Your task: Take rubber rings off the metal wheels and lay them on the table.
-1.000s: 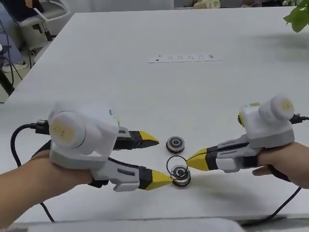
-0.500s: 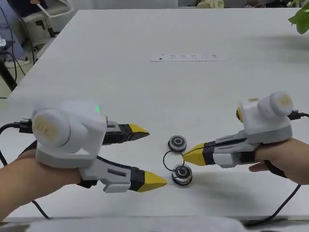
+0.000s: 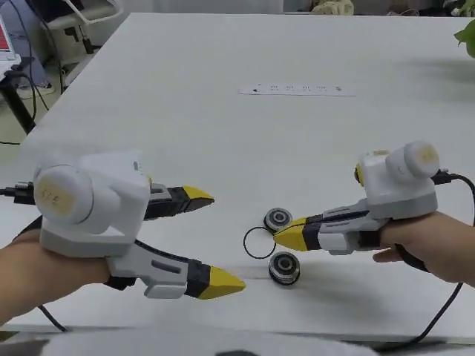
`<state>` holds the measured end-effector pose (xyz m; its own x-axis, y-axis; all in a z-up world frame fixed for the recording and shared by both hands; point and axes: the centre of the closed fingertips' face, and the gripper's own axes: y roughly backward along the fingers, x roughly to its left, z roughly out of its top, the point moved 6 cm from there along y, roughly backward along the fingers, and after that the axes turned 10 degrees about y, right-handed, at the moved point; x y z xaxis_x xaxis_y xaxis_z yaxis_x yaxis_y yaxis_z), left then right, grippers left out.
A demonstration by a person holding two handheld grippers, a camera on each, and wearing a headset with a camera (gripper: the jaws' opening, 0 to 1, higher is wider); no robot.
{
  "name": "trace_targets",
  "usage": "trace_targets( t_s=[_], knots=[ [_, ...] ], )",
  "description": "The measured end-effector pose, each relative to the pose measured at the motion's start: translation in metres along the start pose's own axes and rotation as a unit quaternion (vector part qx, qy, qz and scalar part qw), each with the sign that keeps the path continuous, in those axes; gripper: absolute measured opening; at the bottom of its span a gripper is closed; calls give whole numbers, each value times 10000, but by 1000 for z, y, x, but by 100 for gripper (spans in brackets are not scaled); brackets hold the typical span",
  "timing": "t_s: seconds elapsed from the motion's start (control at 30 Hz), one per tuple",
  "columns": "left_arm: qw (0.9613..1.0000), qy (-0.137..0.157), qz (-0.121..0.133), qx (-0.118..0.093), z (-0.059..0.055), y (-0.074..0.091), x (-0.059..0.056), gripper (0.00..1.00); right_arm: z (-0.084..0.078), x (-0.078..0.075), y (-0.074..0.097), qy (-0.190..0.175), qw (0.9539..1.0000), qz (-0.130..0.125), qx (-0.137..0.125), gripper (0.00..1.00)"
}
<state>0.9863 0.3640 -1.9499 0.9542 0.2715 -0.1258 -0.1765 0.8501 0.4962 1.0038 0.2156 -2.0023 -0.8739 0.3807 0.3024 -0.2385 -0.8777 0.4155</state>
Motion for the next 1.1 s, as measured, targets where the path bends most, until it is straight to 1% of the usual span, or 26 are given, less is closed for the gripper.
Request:
trace_targets(
  t_s=[0.27,0.43,0.6,0.73,0.97,1.1],
  knots=[
    [9998,158,107,-16,-6,4,4,75,-2,-6,-10,31,9999,-95,96,0],
    [9997,191,121,-3,-8,5,4,75,-5,-12,-14,45,9997,-130,187,0],
    [9996,248,102,8,-10,4,3,75,-6,-14,-18,34,9996,-181,206,0],
    [9996,249,99,10,-10,4,3,75,-9,-14,-23,71,9993,-212,302,0],
    [9996,270,116,7,-10,5,4,75,-12,-18,-30,97,9985,-347,402,0],
    [9995,284,130,9,-11,6,4,75,-14,-22,-31,260,9971,-470,535,0]
  ],
)
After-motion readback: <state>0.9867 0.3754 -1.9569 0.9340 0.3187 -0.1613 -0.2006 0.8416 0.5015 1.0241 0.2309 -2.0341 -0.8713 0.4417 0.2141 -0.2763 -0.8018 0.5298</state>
